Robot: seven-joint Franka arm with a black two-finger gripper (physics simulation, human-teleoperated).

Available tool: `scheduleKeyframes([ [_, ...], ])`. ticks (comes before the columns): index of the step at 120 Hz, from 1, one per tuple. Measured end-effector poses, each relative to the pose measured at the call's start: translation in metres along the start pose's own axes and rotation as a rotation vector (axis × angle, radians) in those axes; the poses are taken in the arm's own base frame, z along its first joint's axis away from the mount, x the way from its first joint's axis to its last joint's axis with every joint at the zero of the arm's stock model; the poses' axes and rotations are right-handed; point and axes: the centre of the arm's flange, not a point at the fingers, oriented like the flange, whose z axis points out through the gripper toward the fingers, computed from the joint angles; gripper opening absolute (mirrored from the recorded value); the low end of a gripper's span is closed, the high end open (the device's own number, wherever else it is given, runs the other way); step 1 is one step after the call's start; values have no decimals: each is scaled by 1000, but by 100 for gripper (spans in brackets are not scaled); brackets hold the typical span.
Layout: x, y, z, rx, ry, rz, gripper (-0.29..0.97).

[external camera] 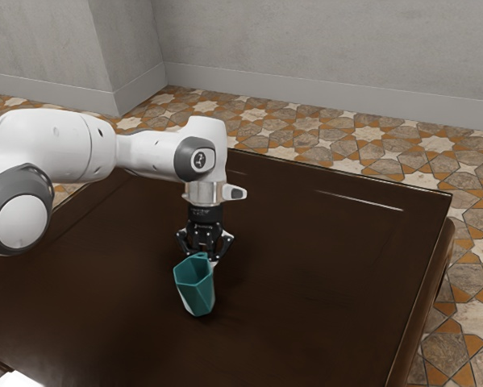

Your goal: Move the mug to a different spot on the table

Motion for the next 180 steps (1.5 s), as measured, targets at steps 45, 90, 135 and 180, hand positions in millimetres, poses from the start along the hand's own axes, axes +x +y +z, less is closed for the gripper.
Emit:
scheduleKeyframes([
  [45,-6,3,-6,23,-18,0,-6],
  [90,23,6,-34,81,34,83,-7],
  [135,54,-39,-55,152,40,164,-6],
  [180,73,-64,-59,163,21,306,-4],
])
